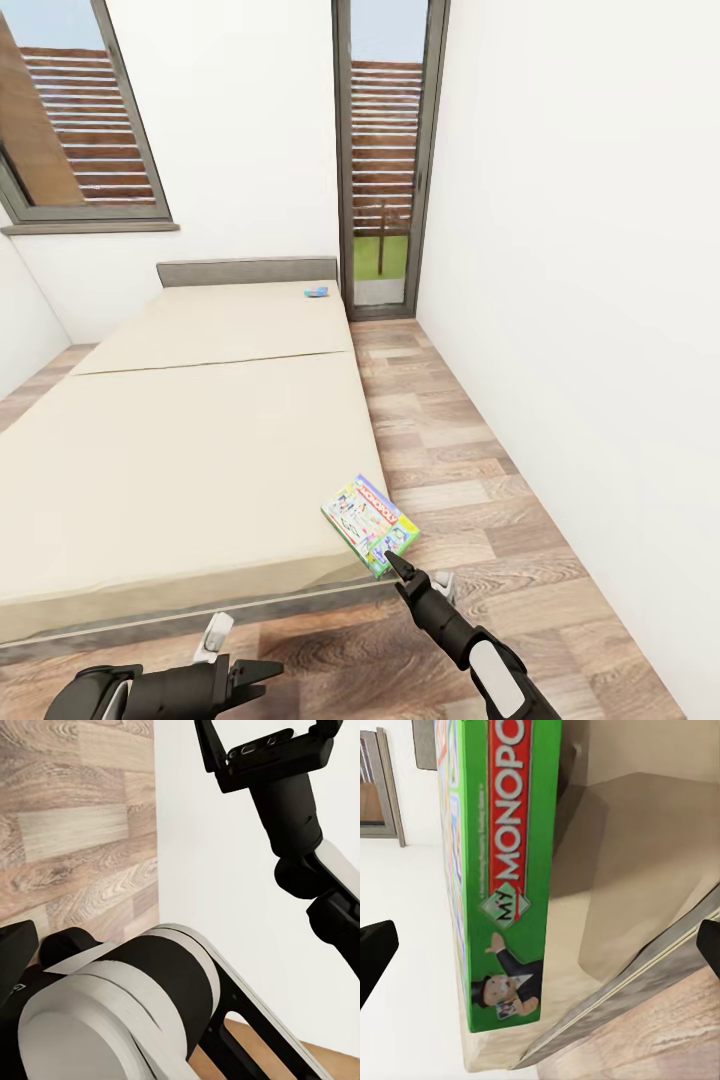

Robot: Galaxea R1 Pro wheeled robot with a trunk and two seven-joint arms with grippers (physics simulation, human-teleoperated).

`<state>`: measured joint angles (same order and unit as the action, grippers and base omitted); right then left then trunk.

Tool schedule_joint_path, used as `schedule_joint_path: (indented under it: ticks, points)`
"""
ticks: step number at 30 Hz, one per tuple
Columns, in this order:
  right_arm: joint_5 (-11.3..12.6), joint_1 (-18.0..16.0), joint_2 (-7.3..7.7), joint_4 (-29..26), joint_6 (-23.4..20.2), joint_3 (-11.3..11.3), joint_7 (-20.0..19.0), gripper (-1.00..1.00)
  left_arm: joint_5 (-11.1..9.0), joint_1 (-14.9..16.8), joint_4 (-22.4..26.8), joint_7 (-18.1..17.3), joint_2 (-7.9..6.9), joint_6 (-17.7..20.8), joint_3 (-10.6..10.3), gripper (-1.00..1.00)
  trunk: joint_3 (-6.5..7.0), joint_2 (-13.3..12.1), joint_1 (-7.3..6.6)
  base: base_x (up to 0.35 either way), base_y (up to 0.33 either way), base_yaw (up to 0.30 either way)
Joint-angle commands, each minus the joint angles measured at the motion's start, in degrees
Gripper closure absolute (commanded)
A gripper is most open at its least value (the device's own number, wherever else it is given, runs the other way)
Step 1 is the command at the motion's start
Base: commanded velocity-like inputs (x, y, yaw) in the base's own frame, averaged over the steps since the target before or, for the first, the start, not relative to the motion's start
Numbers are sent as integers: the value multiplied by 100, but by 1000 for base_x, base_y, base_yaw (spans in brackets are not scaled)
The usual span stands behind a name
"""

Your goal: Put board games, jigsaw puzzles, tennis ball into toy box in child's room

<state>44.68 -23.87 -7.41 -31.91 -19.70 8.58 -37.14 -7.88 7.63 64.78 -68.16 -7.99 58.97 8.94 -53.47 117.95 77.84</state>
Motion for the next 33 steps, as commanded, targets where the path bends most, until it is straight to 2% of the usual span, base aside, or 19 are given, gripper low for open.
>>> schedule_joint_path:
  ticks: [1, 10, 29, 30, 33]
  points:
    - [32, -3, -6, 1, -51, 30, -12, -100, -4, 2, 0, -14, -1, 30, 2, -100, -5, 2, -1, 89, 56, 0]
    - [32, -3, -11, 1, -51, 30, -12, -100, -3, 2, 0, -13, 6, 28, 2, -100, -5, 2, -1, 107, 68, 0]
    - [32, -3, -15, 1, -44, 25, -12, -100, -3, 2, 0, -5, 8, 27, 2, -100, -5, 2, -1, 6, 4, 0]
    - [32, -3, -15, 1, -44, 23, -12, 100, -3, 2, 0, -5, 8, 27, 2, -100, -5, 2, -1, 0, 0, 0]
    - [32, -3, -15, 1, -43, 22, -12, 100, -3, 2, 0, -4, 8, 27, 2, -100, -5, 2, -1, 0, 0, 0]
